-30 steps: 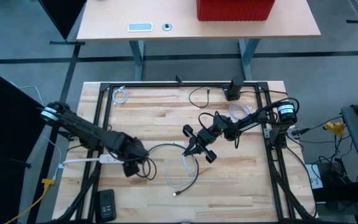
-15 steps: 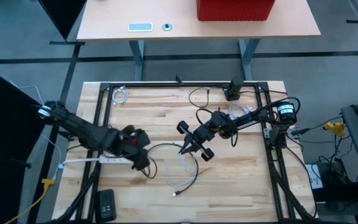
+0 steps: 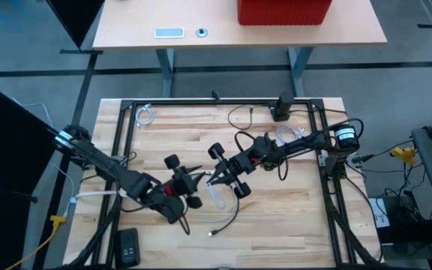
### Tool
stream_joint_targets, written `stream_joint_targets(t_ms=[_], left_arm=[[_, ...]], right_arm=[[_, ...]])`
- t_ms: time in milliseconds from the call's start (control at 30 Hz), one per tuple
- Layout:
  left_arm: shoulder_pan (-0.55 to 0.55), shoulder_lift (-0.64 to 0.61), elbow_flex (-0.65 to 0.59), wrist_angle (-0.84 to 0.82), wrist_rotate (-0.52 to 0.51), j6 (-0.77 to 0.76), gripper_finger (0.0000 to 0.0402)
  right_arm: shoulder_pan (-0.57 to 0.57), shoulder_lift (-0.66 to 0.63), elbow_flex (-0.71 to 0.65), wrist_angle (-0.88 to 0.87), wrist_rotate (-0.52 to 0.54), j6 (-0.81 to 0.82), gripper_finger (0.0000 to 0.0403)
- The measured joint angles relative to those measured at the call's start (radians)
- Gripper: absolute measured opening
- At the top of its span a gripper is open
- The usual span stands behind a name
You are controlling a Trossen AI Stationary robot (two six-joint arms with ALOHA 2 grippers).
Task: Insert USB
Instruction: Insert the blue charger cable into the white outlet extension
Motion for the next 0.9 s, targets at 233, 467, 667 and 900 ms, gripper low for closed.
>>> stream_joint_targets(t_ms=[233, 467, 667, 900], left_arm=[[-0.029, 0.000, -0.007, 0.118, 0.003, 0.048, 0.0135], [-0.031, 0.000, -0.007, 0.238, 0.033, 0.109, 0.0171], [-0.031, 0.000, -0.007, 0.317, 0.101, 0.164, 0.0189], [-0.019, 0.000, -0.008, 0.345, 0.072, 0.176, 0.0168]], right_arm=[[-0.009, 0.000, -0.002, -0.011, 0.038, -0.055, 0.0000], [-0.008, 0.000, -0.002, -0.024, 0.039, -0.080, 0.0000], [-0.010, 0.000, -0.002, -0.025, 0.058, -0.095, 0.0000], [-0.010, 0.000, -0.003, -0.032, 0.061, -0.095, 0.0000]])
